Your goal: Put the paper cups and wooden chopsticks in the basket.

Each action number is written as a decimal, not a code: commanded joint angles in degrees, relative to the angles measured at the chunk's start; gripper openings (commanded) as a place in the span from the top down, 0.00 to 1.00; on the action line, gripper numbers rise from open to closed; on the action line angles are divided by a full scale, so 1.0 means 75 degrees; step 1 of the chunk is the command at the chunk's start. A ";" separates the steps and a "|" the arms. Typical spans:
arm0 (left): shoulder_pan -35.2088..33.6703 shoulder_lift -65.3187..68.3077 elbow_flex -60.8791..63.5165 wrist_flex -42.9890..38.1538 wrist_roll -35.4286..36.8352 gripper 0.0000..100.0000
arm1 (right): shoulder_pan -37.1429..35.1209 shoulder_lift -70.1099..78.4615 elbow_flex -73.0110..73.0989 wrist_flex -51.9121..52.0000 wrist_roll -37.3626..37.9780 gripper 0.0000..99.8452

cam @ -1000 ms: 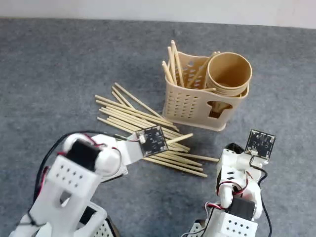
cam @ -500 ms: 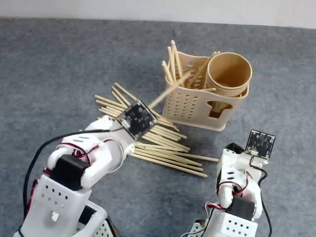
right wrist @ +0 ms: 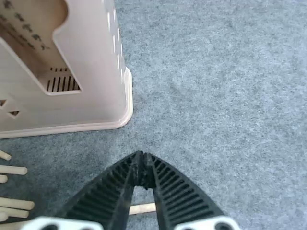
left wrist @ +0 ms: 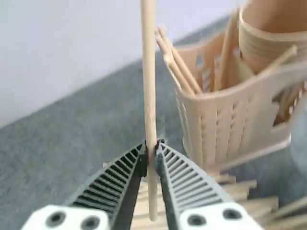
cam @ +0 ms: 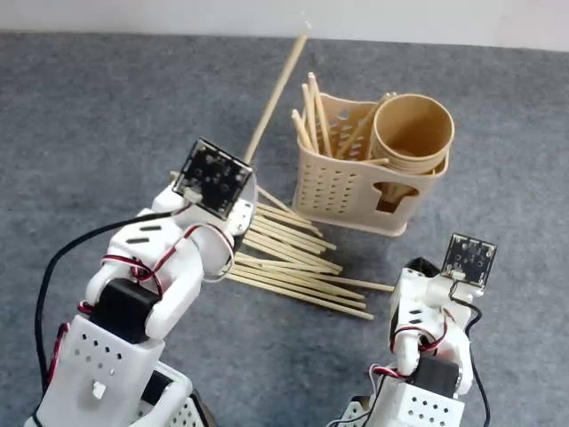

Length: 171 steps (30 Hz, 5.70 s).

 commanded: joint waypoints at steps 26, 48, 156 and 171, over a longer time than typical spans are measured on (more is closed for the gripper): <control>0.1577 0.3440 -0.0838 -0.5908 0.0821 0.99 | -0.0053 -0.0088 0.0944 0.0018 0.0012 0.99; 0.0967 0.5421 -0.2772 -0.3833 0.2344 0.84 | -0.0053 -0.0088 0.0944 0.0018 0.0012 0.99; -0.5234 -0.5984 0.6207 0.1641 -0.1618 0.91 | -0.6371 0.7437 -0.6593 0.2760 0.2110 0.91; -0.5245 -0.5984 0.6359 0.1641 -0.1653 0.91 | -0.7215 1.0555 -0.7027 0.1201 0.2966 0.90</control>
